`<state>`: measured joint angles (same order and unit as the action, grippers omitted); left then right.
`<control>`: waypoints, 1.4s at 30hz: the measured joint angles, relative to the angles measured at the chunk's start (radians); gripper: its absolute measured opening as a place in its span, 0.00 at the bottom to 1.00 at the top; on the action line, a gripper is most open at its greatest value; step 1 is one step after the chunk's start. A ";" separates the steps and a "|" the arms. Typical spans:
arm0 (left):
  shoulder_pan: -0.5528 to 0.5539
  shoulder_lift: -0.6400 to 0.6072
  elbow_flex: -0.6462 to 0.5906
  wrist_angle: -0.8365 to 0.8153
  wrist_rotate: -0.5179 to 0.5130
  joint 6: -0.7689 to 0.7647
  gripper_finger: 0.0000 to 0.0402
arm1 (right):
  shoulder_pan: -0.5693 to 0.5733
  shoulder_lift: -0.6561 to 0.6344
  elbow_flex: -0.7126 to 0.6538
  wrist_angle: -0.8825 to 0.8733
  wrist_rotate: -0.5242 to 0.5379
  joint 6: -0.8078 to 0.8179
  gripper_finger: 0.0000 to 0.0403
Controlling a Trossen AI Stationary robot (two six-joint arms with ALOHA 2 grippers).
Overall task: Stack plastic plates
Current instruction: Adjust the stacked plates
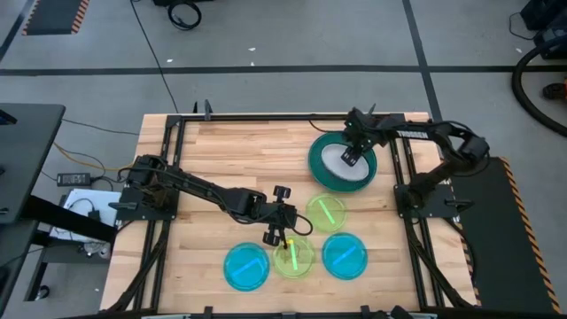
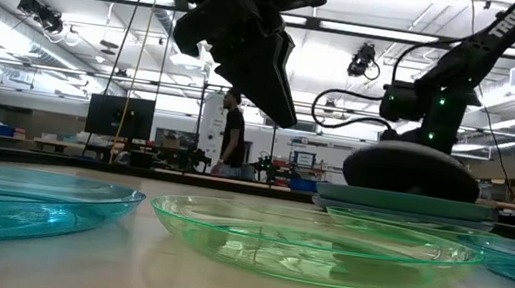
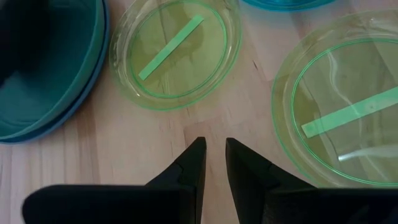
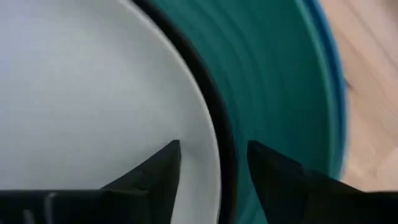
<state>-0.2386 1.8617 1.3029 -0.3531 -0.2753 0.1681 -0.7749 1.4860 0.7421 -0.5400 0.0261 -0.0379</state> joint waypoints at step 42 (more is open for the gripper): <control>0.137 0.000 0.000 0.132 -0.091 -0.014 0.17 | 0.018 -0.246 0.060 -0.090 -0.109 0.088 0.13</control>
<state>-0.1016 1.8614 1.3029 -0.2210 -0.3666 0.1536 -0.7572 1.2402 0.8024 -0.6298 -0.0828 0.0505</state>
